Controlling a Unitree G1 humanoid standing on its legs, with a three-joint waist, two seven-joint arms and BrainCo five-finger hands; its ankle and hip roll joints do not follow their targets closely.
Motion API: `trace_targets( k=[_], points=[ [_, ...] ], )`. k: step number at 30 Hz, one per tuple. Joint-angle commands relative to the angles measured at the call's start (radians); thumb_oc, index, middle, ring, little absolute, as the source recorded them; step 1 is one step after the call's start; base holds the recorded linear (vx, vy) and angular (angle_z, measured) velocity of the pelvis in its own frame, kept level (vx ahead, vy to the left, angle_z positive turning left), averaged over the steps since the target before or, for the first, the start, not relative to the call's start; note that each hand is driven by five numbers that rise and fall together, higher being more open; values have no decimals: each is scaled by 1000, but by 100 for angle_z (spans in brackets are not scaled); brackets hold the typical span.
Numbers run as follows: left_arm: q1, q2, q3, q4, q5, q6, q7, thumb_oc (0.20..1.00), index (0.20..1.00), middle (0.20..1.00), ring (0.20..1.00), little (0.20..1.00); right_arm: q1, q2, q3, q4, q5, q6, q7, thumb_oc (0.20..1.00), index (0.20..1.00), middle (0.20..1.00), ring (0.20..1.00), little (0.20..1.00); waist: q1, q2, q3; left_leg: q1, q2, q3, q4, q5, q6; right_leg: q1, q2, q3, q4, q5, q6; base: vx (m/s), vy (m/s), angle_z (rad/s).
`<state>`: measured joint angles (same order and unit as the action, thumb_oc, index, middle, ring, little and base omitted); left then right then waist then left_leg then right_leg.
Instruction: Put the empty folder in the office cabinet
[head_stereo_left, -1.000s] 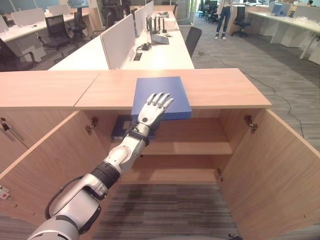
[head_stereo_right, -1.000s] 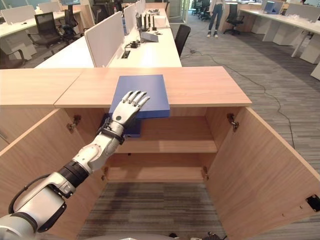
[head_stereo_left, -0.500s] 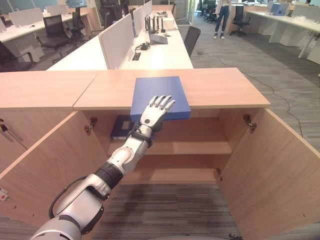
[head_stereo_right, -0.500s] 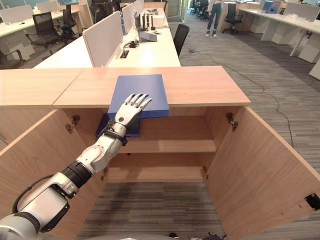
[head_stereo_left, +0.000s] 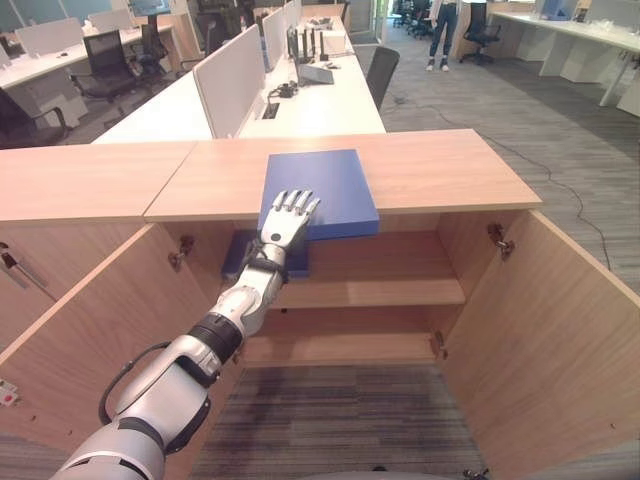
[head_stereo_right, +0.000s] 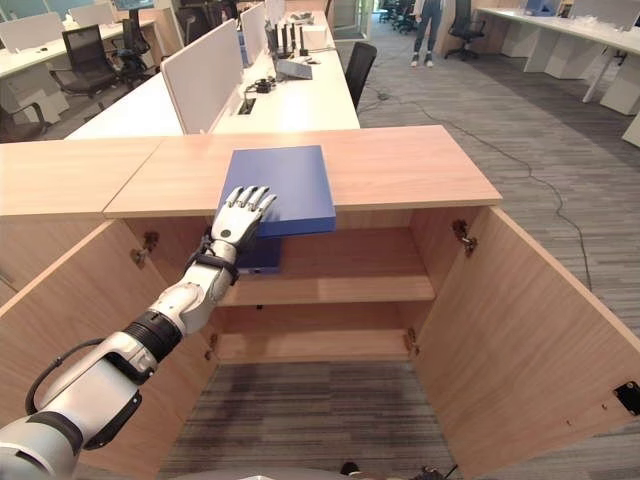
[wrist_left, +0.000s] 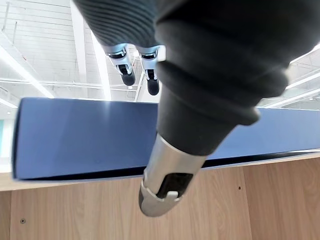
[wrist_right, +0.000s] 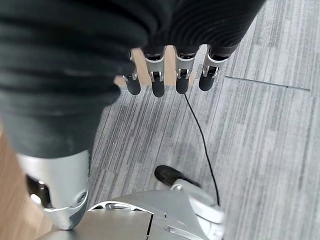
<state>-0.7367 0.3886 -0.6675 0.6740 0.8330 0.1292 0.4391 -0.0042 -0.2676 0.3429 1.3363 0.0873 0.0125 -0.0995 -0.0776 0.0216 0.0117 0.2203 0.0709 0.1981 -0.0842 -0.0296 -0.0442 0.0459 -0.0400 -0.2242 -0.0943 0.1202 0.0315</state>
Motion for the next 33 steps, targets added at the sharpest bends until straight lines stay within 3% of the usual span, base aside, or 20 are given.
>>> trace_targets(
  k=[1, 5, 23, 25, 26, 27, 29, 30, 33],
  points=[
    [-243, 14, -11, 153, 4, 22, 49, 1000, 1000, 1000, 1000, 1000, -18, 3, 46, 72, -23, 7, -1, 1000, 1000, 1000, 1000, 1000, -24, -46, -11, -2, -26, -10, -3, -47, -8, 105, -61, -3, 7, -82, 111, -2, -3, -3],
    [-286, 18, -33, 256, -18, 31, 60, 1000, 1000, 1000, 1000, 1000, -16, -2, 58, 69, -24, 0, -1, 1000, 1000, 1000, 1000, 1000, -36, -42, -12, -2, -25, -5, -3, -45, -10, 100, -60, 4, 7, -81, 113, -4, -4, -4],
    [-248, -12, -61, 356, -27, 30, 57, 1000, 1000, 1000, 1000, 1000, -19, 2, 46, 92, -22, 0, -17, 1000, 1000, 1000, 1000, 1000, -39, -36, -9, 5, -27, 4, -3, -46, -9, 104, -58, 7, 7, -82, 112, -1, -1, -1],
    [-248, -14, -60, 363, -27, 31, 59, 906, 906, 906, 906, 906, -19, 4, 45, 97, -24, 2, -16, 1000, 1000, 1000, 1000, 1000, -39, -34, -9, 5, -27, 4, -3, -45, -9, 105, -58, 7, 7, -82, 113, 0, 0, 0],
    [-249, -16, -61, 364, -25, 32, 61, 793, 793, 793, 793, 793, -19, 4, 45, 101, -25, 2, -17, 1000, 1000, 1000, 1000, 1000, -39, -33, -9, 6, -27, 4, -3, -46, -9, 105, -59, 6, 7, -83, 113, 0, 0, 0],
    [-245, -22, -62, 365, -18, 32, 61, 595, 595, 595, 595, 595, -21, 5, 39, 110, -28, 7, -21, 1000, 1000, 1000, 1000, 1000, -39, -31, -8, 7, -27, 2, -3, -47, -8, 106, -59, 6, 7, -83, 113, 0, 0, 0],
    [-241, -29, -62, 364, -11, 33, 64, 457, 457, 457, 457, 457, -20, 8, 36, 116, -31, 9, -24, 1000, 1000, 1000, 1000, 1000, -38, -28, -8, 8, -28, 2, -3, -47, -8, 109, -59, 6, 7, -85, 113, 0, 0, 0],
    [-237, -33, -61, 361, -8, 34, 64, 200, 200, 200, 200, 200, -19, 9, 33, 120, -32, 11, -25, 1000, 1000, 1000, 1000, 1000, -38, -26, -8, 9, -28, 1, -3, -48, -8, 110, -59, 6, 7, -86, 112, 0, 0, 0],
    [-226, -46, -66, 360, 9, 35, 62, 200, 200, 200, 200, 200, -20, 7, 27, 126, -34, 15, -28, 1000, 1000, 1000, 1000, 1000, -38, -23, -8, 10, -29, 1, -3, -49, -8, 111, -61, 3, 7, -86, 112, 0, 0, 0]
  ],
)
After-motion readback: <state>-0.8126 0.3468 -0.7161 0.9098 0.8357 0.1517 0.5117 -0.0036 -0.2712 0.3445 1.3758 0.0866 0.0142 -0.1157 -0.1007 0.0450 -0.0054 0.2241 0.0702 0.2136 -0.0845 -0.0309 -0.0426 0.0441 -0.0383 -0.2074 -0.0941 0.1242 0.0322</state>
